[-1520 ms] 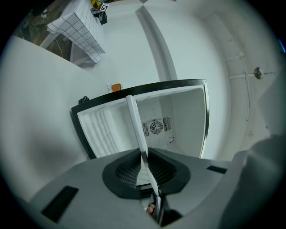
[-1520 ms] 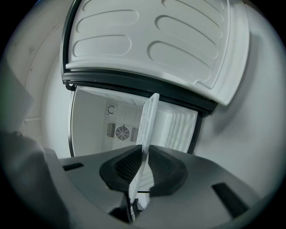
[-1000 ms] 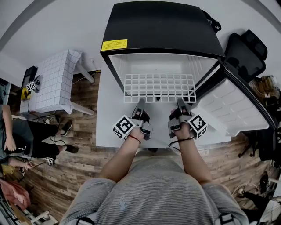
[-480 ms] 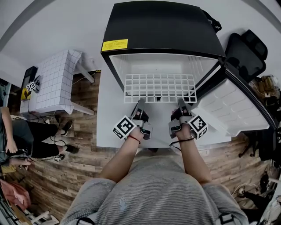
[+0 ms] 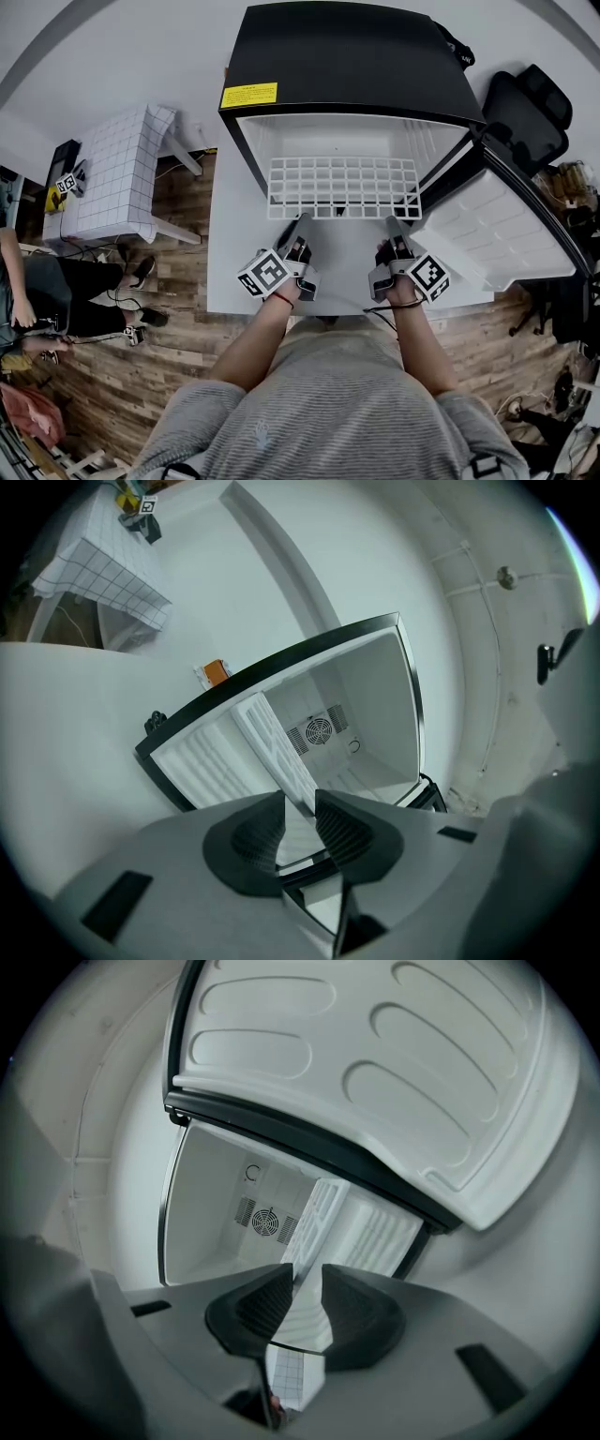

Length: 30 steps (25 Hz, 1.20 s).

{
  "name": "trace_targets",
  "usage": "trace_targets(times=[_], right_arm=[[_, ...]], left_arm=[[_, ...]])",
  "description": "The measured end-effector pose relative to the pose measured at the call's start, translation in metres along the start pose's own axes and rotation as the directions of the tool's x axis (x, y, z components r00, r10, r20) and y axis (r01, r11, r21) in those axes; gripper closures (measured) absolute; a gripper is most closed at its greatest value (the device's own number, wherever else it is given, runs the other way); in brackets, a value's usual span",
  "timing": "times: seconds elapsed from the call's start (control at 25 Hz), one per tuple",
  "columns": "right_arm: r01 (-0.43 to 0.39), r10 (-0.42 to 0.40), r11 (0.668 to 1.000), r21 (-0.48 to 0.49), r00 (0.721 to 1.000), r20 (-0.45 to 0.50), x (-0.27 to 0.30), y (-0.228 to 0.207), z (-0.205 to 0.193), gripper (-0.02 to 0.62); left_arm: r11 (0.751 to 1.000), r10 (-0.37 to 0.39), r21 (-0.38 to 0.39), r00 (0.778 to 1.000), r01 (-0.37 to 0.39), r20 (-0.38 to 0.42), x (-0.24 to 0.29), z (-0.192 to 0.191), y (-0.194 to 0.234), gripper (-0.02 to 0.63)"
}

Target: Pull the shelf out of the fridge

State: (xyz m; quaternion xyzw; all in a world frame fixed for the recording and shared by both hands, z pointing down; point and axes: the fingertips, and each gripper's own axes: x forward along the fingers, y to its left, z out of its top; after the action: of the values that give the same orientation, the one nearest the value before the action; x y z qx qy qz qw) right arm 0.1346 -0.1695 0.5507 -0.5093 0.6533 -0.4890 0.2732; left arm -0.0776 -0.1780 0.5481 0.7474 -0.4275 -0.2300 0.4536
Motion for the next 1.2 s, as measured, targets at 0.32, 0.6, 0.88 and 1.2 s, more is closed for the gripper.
trace_targets(times=[0.32, 0.6, 0.88, 1.2], right_arm=[[0.002, -0.015, 0.991, -0.132, 0.995, -0.097, -0.025, -0.002, -0.02, 0.509], [-0.102, 0.054, 0.929, -0.357, 0.988, -0.143, -0.037, 0.033, -0.023, 0.509], [-0.282, 0.178, 0.71, -0.645, 0.959, -0.222, -0.048, 0.088, -0.037, 0.509], [-0.312, 0.225, 0.501, -0.807, 0.948, -0.226, -0.067, 0.123, -0.045, 0.509]], left_arm=[[0.973, -0.008, 0.227, 0.987, 0.045, -0.16, -0.022, -0.028, -0.006, 0.517], [0.903, -0.066, 0.398, 0.966, 0.165, -0.251, -0.032, -0.041, -0.037, 0.518], [0.772, -0.163, 0.563, 0.948, 0.295, -0.272, -0.041, -0.043, -0.081, 0.518], [0.707, -0.206, 0.623, 0.94, 0.336, -0.273, -0.052, -0.046, -0.107, 0.518]])
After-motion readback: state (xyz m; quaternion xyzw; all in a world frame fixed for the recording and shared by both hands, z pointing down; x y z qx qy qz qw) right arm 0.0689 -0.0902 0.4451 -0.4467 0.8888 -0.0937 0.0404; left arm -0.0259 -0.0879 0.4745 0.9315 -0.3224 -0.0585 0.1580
